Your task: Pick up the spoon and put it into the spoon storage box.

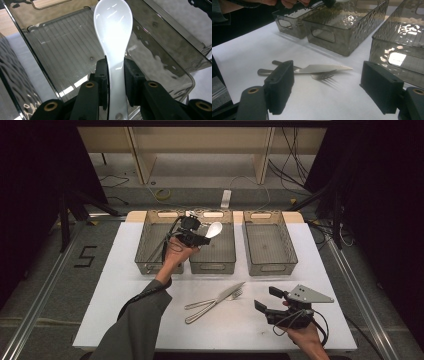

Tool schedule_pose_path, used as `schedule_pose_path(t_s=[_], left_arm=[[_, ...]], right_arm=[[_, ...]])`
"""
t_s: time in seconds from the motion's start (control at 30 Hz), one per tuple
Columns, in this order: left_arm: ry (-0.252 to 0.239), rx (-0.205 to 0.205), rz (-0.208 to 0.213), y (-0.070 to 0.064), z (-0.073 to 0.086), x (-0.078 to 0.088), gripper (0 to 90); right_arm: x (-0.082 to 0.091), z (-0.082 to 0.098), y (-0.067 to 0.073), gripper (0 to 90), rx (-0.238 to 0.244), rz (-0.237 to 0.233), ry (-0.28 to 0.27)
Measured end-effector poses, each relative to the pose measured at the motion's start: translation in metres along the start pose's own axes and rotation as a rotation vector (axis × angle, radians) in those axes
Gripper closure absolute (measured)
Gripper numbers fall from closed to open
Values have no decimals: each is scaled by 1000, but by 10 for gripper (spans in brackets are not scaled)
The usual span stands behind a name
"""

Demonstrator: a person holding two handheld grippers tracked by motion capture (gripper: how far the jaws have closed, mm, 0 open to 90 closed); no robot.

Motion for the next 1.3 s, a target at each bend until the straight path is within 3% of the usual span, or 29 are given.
schedule_pose_path(t_s=[0.17,0.23,0.27,0.4,0.53,0.7,0.8,0.93,1.03,1.3], left_arm=[[-3,6,11,-2,-1,-4,710],[-5,3,9,-2,-2,-4,543],[-7,0,0,-2,-3,-3,501],[-13,3,7,-3,-5,4,425],[3,-14,51,-12,-3,13,336],[-10,-28,65,-21,1,28,279],[9,-62,69,-29,9,35,259],[-4,-59,78,-39,16,45,248],[3,-79,83,-45,24,52,239],[38,-117,80,-59,37,57,224]], right_arm=[[0,0,0,276,0,0,-1],[0,0,0,276,0,1,-2],[0,0,0,276,0,1,-3],[0,0,0,276,0,1,-2],[0,0,0,276,-1,3,-2],[0,0,0,276,-1,5,-1],[0,0,0,276,-1,5,-2],[1,0,-1,276,-2,8,-4],[0,0,-1,276,-4,8,-2],[1,-1,1,278,1,4,-5]])
Point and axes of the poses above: each handheld gripper's, and its own axes: x roughly backward along the jaws, z roughly out of its underside, y roughly to its left, the point moved 9 cm from there along -x, roughly forward along the jaws, and after that the axes turned 15 degrees about -x, right-handed, at the moved point
